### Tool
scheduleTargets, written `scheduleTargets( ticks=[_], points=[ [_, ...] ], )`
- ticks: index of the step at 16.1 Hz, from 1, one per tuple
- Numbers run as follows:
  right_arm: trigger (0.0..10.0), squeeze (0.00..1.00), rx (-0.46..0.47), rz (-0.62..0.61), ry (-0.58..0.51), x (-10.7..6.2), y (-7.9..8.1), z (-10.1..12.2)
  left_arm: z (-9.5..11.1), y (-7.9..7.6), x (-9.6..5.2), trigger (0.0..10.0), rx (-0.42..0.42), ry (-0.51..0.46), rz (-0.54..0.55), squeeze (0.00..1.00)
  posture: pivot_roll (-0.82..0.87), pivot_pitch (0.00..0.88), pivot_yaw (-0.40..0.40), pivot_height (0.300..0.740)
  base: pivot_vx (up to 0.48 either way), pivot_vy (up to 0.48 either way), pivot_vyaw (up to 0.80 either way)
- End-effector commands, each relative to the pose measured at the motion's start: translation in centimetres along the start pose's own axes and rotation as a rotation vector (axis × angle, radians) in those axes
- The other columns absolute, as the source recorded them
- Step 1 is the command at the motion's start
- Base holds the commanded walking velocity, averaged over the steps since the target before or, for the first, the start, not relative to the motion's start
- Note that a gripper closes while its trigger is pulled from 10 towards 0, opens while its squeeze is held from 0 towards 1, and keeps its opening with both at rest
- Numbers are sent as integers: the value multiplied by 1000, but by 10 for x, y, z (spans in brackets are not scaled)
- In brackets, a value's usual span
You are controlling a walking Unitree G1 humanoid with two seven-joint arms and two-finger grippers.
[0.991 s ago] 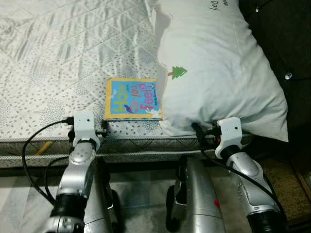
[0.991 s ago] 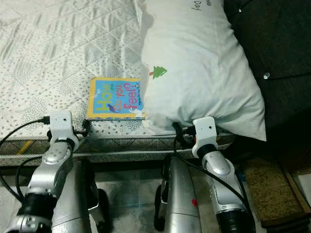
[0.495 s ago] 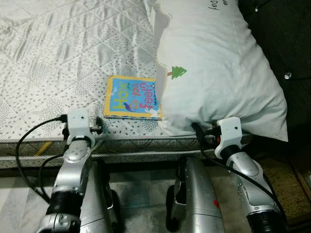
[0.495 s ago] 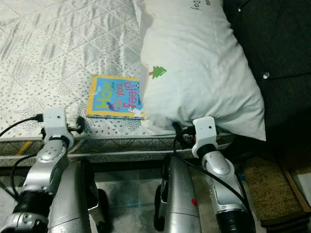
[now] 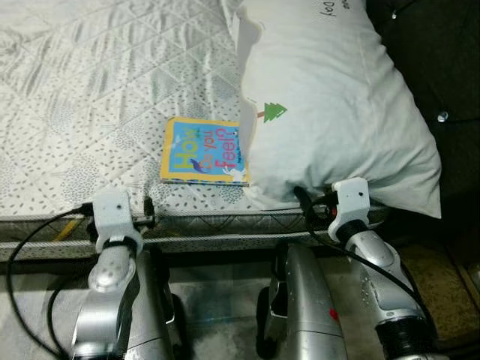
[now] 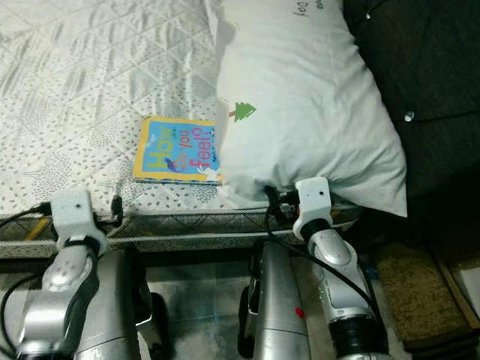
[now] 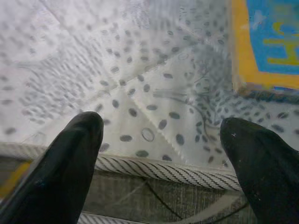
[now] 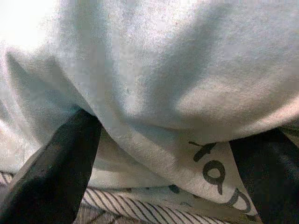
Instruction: Clean up the room
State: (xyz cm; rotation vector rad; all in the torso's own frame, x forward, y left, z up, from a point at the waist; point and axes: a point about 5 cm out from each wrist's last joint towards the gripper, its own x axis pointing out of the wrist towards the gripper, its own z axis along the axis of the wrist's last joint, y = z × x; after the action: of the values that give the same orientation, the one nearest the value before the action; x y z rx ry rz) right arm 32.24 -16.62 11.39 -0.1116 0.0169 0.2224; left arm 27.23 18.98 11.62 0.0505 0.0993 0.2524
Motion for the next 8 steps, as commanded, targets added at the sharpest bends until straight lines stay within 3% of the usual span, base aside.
scheduleTargets(
  ticks=[1,6,8],
  points=[
    [10000,0,12,-20,-23,4,-2,5,6,-1,-8,10000,8,-45,-16,0,27,187,-53,528,0,0,0],
    [10000,0,273,-43,-129,23,11,38,18,10,-24,10000,7,-151,5,0,60,90,-39,528,0,0,0],
    [10000,0,301,-40,-165,28,15,47,21,12,-22,10000,9,-175,5,0,70,60,-37,528,0,0,0]
  ],
)
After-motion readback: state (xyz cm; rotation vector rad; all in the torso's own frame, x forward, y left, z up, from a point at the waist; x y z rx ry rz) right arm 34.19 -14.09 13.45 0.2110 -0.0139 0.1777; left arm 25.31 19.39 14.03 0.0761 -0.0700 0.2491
